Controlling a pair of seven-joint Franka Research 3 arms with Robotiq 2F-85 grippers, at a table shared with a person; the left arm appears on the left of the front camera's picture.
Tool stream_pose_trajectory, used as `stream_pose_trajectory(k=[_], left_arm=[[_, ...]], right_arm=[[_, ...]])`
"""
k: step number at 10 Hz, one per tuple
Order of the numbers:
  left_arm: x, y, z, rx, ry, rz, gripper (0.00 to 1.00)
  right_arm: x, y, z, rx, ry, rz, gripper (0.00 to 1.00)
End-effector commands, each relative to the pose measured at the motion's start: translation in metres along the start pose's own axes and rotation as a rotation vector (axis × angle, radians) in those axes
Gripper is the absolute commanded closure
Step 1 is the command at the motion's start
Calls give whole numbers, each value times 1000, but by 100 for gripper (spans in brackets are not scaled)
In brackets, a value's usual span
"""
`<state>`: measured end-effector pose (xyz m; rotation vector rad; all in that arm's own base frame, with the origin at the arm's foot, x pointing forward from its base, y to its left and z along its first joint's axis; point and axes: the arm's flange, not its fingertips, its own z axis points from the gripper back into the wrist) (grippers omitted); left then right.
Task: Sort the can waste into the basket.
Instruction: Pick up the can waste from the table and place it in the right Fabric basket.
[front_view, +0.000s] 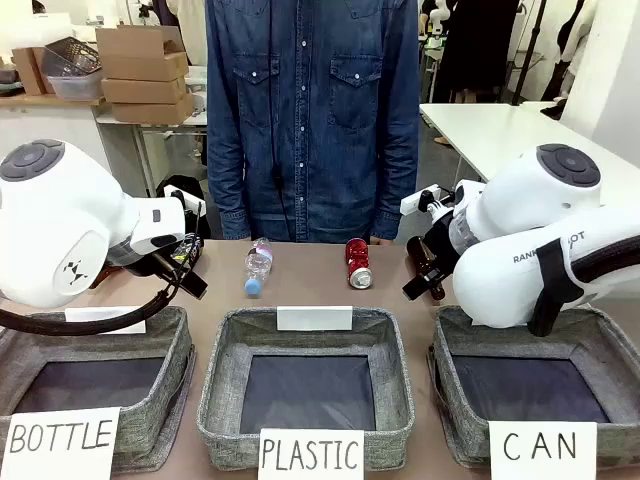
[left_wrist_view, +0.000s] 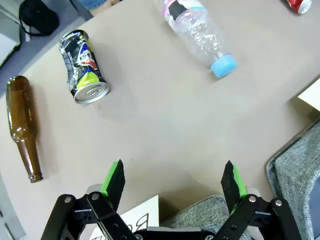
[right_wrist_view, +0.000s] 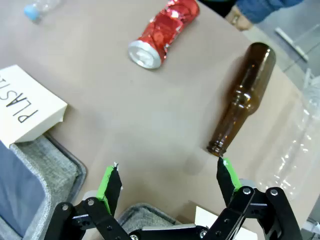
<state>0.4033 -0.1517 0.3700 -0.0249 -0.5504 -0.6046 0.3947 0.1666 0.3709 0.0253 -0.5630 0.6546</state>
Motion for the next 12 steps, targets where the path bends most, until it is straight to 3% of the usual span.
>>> stream_pose_trajectory(k=[1,12], left_arm=[[0,0,0,0,0,0,0],[0,0,0,0,0,0,0]], right_arm=[[0,0,0,0,0,0,0],[0,0,0,0,0,0,0]])
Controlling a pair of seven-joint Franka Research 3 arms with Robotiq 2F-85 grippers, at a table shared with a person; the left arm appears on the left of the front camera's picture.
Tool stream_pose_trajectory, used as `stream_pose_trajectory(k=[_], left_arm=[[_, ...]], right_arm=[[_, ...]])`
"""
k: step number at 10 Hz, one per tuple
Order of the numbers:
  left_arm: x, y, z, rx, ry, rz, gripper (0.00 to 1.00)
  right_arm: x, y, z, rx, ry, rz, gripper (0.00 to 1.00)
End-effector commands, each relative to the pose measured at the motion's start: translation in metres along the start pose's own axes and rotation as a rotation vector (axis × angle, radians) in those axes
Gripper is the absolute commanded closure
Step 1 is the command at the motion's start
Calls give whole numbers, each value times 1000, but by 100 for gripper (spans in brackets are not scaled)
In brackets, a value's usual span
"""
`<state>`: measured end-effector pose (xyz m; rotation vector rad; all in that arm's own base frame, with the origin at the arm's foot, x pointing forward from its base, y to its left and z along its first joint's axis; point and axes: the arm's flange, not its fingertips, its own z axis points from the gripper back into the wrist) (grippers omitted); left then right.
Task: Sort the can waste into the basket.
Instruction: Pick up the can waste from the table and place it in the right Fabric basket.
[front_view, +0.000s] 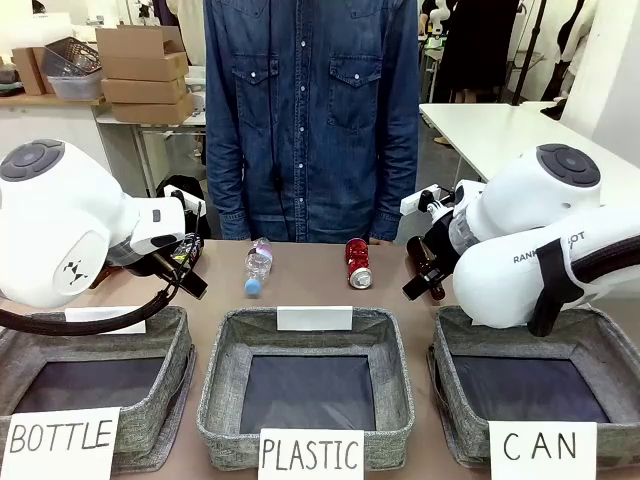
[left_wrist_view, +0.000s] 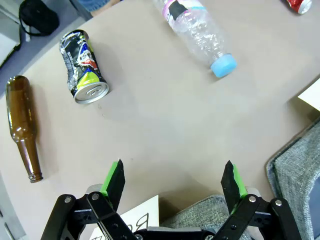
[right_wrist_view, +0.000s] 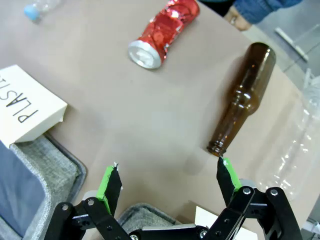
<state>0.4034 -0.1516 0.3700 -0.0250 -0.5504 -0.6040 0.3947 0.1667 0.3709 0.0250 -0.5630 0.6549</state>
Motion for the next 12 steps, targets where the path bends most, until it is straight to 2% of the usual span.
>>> stream_pose_trajectory(k=[1,4,5,6,7,8,9,10,11,12], left_arm=[[0,0,0,0,0,-1,0],[0,0,0,0,0,0,0],[-4,10,12,0,-34,-21,0],[-6,16,39,33,-56,-50,0],[-17,26,84,68,-105,-84,0],[-21,5,136,175,-99,-90,0],[-32,-19,180,210,-199,-110,0],[-37,-43,199,256,-248,-152,0],[29,25,124,158,-146,-101,0],[29,25,124,158,-146,-101,0]], right_arm=[[0,0,0,0,0,0,0],[0,0,0,0,0,0,0],[4,4,11,-52,-16,-4,0],[11,12,41,-58,-28,-49,0],[14,24,89,-118,-57,-51,0],[9,36,131,-189,-37,-83,0],[-4,51,166,-218,-92,-58,0],[-18,63,182,-280,-128,-41,0],[31,20,124,-159,-86,-53,0],[31,20,124,-159,-86,-53,0]])
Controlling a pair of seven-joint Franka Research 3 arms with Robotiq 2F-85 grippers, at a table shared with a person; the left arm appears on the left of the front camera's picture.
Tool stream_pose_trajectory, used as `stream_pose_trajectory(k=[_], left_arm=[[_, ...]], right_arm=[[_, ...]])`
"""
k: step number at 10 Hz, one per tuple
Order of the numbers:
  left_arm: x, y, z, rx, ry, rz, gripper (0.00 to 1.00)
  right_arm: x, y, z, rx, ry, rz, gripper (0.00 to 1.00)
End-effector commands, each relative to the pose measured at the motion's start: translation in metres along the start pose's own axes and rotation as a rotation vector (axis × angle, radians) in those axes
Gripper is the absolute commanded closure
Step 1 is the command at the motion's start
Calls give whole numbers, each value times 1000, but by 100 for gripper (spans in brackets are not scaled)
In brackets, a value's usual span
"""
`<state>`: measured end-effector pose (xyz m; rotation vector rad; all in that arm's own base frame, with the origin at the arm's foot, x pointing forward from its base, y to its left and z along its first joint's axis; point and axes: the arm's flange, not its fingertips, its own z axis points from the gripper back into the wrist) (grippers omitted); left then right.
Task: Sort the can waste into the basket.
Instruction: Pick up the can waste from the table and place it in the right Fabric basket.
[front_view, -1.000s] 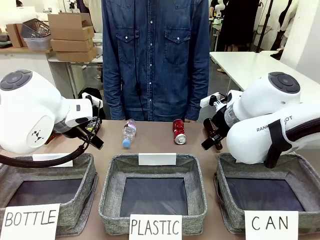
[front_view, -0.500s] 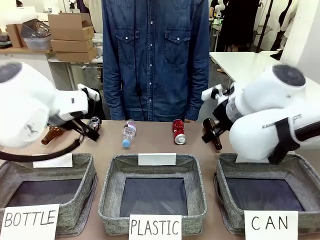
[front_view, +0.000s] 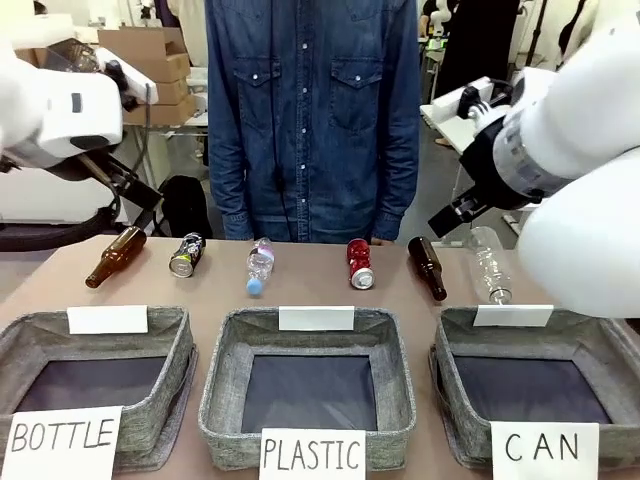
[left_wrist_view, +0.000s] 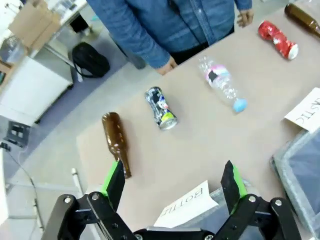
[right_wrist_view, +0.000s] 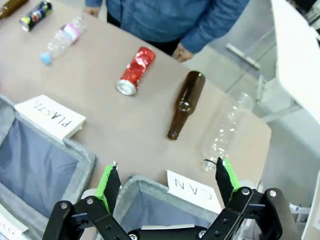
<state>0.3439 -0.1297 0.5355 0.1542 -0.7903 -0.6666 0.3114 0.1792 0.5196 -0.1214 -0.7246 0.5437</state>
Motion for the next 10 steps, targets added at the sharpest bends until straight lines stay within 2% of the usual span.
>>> stream_pose_trajectory(k=[1,2,3,4,5,6,7,8,9,10], left_arm=[[6,-2,19,21,-32,-12,0],[37,-27,14,-217,39,-119,0],[38,-24,22,-478,173,-177,0],[31,-14,25,-657,212,-183,0],[17,3,25,-901,214,-166,0],[3,18,20,-951,227,-59,0],[-10,29,16,-1034,174,41,0],[-23,41,10,-1134,73,166,0],[-40,57,5,-1189,-50,331,0],[-59,73,3,-1224,-222,505,0]], right_arm=[[2,2,15,-18,-23,6,0],[3,1,10,73,-18,-4,0],[1,-9,19,227,-22,-50,0],[-2,-26,31,452,-27,-206,0],[-7,-48,41,602,-28,-407,0],[-19,-68,50,689,-50,-544,0],[-33,-87,57,779,-98,-635,0],[-50,-107,59,868,-129,-710,0],[-66,-125,57,895,-146,-778,0],[-83,-145,49,915,-165,-850,0]])
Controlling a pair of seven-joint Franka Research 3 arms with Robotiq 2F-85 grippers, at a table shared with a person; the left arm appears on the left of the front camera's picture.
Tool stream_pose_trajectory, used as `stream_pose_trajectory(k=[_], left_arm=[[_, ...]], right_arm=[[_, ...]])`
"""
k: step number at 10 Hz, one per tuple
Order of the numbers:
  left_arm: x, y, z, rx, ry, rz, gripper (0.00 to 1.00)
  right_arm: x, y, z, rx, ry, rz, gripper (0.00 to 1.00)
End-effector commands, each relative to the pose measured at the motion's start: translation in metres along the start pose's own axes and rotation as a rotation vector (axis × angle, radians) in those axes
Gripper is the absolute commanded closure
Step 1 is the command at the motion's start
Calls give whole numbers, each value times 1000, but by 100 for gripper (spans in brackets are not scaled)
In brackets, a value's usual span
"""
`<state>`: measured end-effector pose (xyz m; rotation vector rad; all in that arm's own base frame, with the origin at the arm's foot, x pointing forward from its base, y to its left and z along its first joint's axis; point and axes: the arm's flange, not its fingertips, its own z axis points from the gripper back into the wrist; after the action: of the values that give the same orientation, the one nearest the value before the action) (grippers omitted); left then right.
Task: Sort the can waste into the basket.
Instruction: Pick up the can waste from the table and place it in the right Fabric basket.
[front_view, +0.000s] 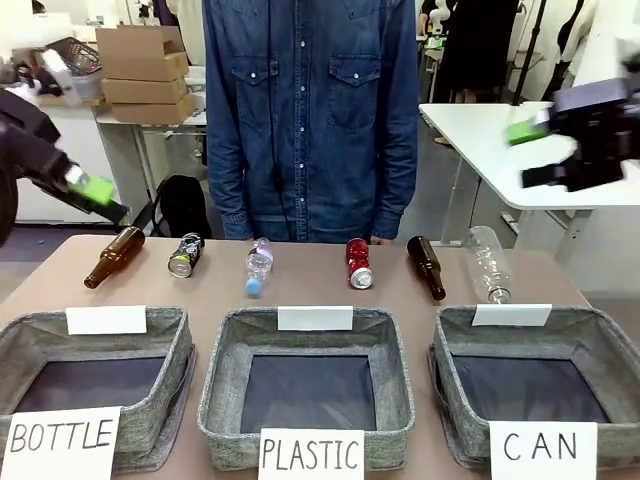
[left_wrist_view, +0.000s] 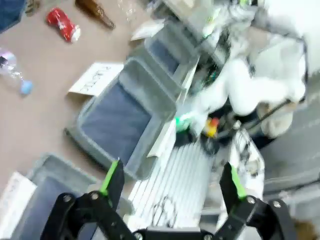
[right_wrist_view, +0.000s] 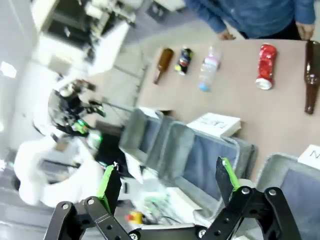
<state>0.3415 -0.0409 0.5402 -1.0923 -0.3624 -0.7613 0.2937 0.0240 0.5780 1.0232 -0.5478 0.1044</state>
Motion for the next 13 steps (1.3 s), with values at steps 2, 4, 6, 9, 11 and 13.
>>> stream_pose_trajectory(k=[2,4,6,9,11,13], left_arm=[[-32,26,19,-68,-714,199,0],[-35,26,13,-97,-787,272,0],[-44,43,44,-99,-633,299,0],[-44,43,44,-99,-633,299,0],[-44,43,44,-99,-633,299,0],[-44,43,44,-99,-633,299,0]], right_arm=[[-15,-81,2,157,-30,-154,0],[-21,-90,-17,263,-12,-82,0],[7,-85,12,213,-47,-142,0],[7,-85,12,213,-47,-142,0],[7,-85,12,213,-47,-142,0],[7,-85,12,213,-47,-142,0]])
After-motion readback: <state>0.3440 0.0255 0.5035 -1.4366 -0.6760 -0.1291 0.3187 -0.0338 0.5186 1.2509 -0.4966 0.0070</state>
